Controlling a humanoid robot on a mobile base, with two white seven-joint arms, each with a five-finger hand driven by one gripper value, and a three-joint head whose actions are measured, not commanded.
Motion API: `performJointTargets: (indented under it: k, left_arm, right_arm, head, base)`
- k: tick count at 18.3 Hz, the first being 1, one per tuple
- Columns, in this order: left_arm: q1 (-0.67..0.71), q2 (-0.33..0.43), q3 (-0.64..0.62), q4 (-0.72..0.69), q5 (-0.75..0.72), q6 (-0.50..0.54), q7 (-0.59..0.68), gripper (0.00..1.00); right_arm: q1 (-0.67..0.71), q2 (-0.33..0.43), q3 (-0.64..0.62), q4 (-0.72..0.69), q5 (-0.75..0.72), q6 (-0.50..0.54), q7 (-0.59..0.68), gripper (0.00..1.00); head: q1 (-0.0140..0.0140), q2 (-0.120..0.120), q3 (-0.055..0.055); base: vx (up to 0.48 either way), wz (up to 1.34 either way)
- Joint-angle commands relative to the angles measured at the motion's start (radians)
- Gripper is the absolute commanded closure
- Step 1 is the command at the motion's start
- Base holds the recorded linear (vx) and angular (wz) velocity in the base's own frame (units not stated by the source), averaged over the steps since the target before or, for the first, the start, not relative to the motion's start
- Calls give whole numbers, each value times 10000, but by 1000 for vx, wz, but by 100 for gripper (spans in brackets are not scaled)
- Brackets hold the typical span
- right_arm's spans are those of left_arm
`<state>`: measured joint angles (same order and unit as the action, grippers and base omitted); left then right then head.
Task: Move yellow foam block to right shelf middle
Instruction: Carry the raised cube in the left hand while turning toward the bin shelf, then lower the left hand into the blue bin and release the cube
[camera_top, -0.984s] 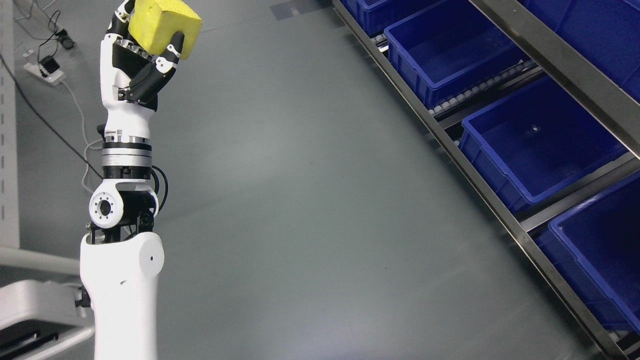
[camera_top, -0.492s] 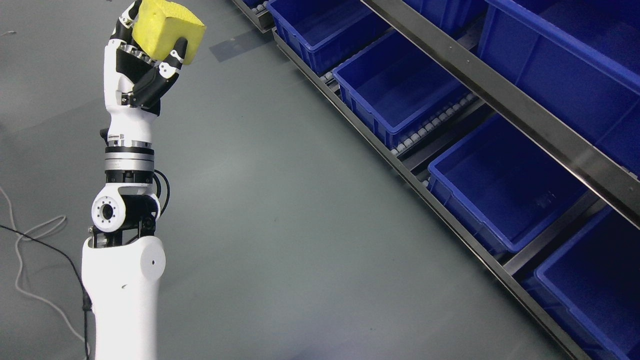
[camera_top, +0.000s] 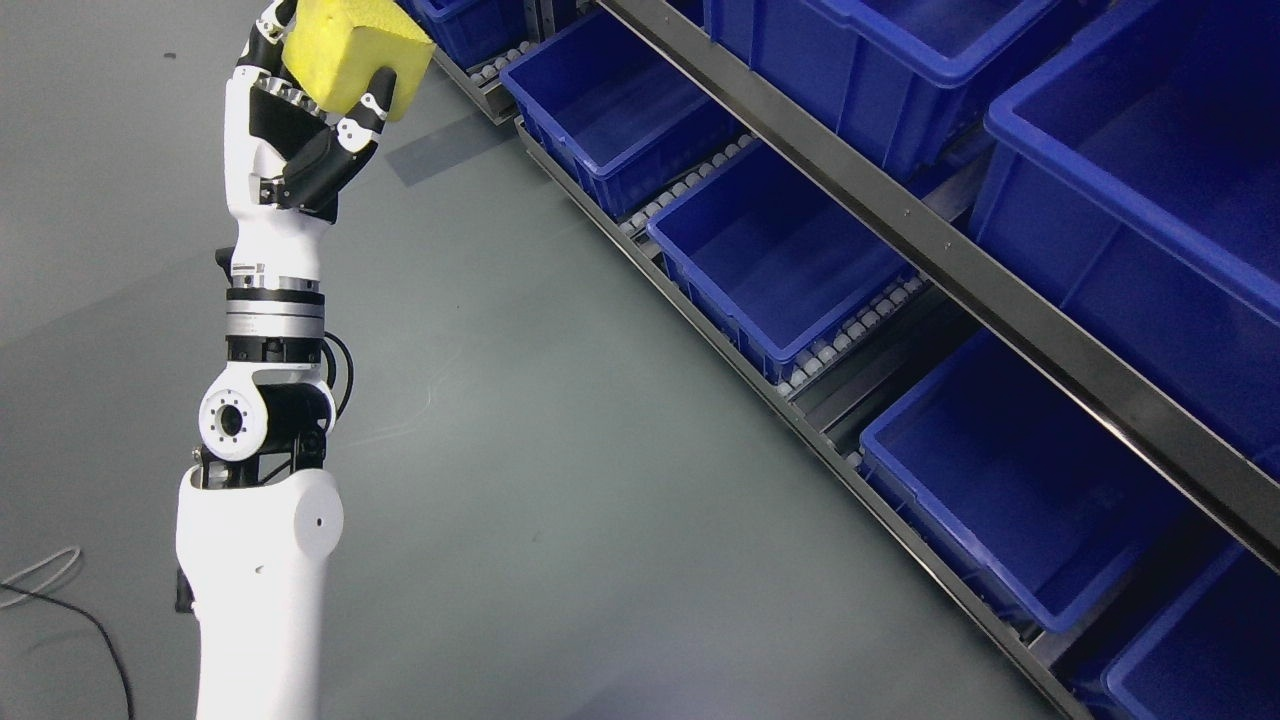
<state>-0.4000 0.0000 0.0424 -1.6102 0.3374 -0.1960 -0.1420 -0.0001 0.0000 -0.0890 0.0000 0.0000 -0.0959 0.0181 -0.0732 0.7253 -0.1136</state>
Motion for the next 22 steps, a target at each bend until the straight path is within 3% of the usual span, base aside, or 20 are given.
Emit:
performJointTargets:
  k: [1, 9, 15, 18, 20, 22]
  left_arm:
    - [-264, 175, -409, -235, 0, -19, -22, 74]
    - [-355, 175, -1143, -465, 0, -65, -83, 74]
    - [-2394, 175, -2648, -434, 16, 179, -99, 74]
    - [-2977, 175, -2451, -358, 31, 1403, 39, 74]
    - [-3635, 175, -1961, -160, 16, 2872, 512, 74]
    - [-4691, 175, -1485, 604, -15, 5016, 1583, 74]
  right_arm:
    - [-14, -175, 0, -174, 0, -7, 3, 0]
    - [-14, -175, 0, -174, 0, -7, 3, 0]
    - [-14, -175, 0, -174, 0, -7, 3, 0]
    - [-14, -175, 0, -174, 0, -7, 3, 0]
    - [-14, -175, 0, -174, 0, -7, 3, 0]
    - [-15, -175, 0, -174, 0, -7, 3, 0]
  head:
    - [0, 0, 0]
    - [0, 0, 0]
    - [0, 0, 0]
    - [0, 0, 0]
    - [0, 0, 0]
    - [0, 0, 0]
  base:
    - [401, -122]
    - [336, -316]
    - [220, -502]
    - [105, -196]
    - [43, -48]
    - [15, -6]
